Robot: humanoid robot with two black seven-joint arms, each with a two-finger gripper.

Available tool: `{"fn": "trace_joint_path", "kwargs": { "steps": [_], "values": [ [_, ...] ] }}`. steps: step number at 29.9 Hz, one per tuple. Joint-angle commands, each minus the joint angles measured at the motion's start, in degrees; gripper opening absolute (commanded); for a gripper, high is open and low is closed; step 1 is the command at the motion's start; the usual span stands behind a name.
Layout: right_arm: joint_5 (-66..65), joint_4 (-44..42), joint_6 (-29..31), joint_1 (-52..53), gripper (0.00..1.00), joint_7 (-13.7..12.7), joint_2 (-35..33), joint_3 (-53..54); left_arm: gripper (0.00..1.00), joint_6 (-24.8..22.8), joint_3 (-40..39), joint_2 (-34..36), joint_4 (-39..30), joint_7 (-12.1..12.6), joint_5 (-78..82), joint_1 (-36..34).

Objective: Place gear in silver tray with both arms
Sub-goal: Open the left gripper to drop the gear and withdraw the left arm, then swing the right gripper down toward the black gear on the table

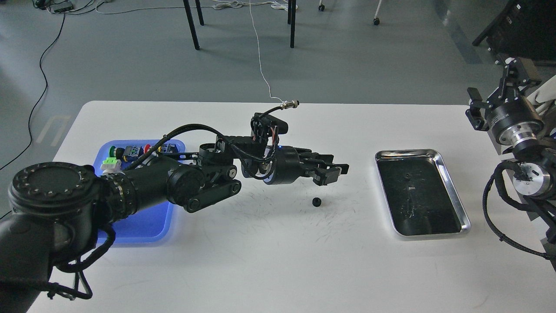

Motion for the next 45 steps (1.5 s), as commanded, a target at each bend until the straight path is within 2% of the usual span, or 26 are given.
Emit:
{"fn": "trace_joint_path", "kwargs": {
  "steps": [1,4,5,14,18,21,25,28,31,35,39,45],
  "values": [
    [-1.5,0.4,0.0,0.7,0.96,-0.1,0.0,0.0,0.85,0.1,-0.8,3.8,-0.4,0.0,-6.5,-1.2],
    [-2.9,0.6,0.0,1.1,0.97,-0.1,0.0,-0.1,0.97,0.4,-3.5,6.6,-0.2,0.0,-10.5,-1.4],
    [-3.1,0.7,0.0,1.3,0.97,-0.1,0.0,0.0,0.98,0.4,-4.6,7.9,-0.2,0.0,-11.5,-1.4],
    [-4.4,3.7,0.1,6.8,0.97,-0.1,-2.8,-5.3,0.98,0.4,-13.0,17.2,0.4,0.0,-15.0,0.1],
    [-4.5,5.4,0.1,9.5,0.97,-0.3,-4.1,-8.1,0.98,-0.4,-14.0,21.3,0.6,0.0,-20.6,0.8],
    [-6.3,5.5,0.1,13.1,0.97,-0.3,-5.6,-12.0,0.98,-3.3,-14.0,22.7,2.7,0.0,-24.9,1.3],
    [-10.0,7.0,0.4,18.6,0.97,-2.1,-6.2,-20.4,0.98,-6.6,-14.1,23.8,6.2,0.0,-30.7,2.2],
    [-10.7,8.7,1.3,22.9,0.97,-2.4,-9.1,-25.7,0.98,-8.9,-14.2,24.0,9.5,0.0,-36.0,2.6],
    [-13.1,10.4,3.4,27.9,0.97,-3.8,-10.0,-32.1,0.98,-13.0,-14.6,23.9,13.1,0.0,-43.0,4.5],
    [-18.6,13.2,8.3,33.6,0.97,-5.1,-10.2,-39.7,0.98,-16.1,-16.9,23.3,17.1,0.0,-53.1,6.2],
    [-24.0,14.1,12.0,37.6,0.97,-6.7,-10.2,-42.4,0.98,-17.9,-18.8,23.7,18.0,0.0,-57.0,7.4],
    [-33.3,15.6,12.9,39.6,0.96,-6.6,-9.1,-42.4,0.98,-20.5,-22.7,24.1,19.3,0.0,-57.6,9.3]
  ]
}}
